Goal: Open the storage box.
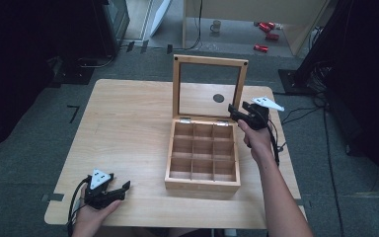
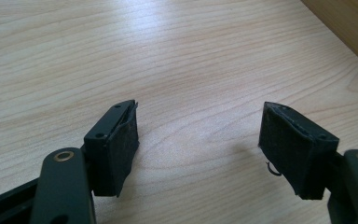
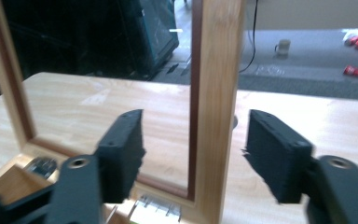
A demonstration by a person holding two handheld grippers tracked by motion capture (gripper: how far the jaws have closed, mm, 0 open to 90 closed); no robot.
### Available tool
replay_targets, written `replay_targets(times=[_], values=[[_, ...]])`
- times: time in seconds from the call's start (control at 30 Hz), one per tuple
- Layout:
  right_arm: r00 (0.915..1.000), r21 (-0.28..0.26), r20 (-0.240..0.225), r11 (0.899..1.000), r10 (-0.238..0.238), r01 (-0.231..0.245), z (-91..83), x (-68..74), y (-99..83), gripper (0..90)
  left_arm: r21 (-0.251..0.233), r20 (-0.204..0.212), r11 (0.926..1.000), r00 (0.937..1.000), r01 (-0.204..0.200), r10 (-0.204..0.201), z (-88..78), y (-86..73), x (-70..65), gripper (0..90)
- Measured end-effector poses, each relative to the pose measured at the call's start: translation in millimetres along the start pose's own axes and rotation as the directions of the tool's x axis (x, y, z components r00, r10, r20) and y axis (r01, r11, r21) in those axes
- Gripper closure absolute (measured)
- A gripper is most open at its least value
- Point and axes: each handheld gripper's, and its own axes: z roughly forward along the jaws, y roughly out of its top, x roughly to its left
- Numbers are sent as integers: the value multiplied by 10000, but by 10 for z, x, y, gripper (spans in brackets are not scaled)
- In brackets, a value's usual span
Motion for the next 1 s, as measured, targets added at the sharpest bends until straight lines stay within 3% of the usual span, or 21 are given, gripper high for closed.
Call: replay_targets(times=[0.33,0.67,1.0], values=[[9999,382,-60,9992,-101,103,-272,22,-198,174,110,-315,9997,9993,-213,216,16,9,-34,281],[9999,634,-116,9979,-117,125,-558,-11,-552,147,99,-308,9998,9994,-155,158,17,11,-28,275],[9994,1019,307,9947,-182,150,-800,-94,-920,147,104,-331,9998,9993,-164,167,16,10,-30,274]])
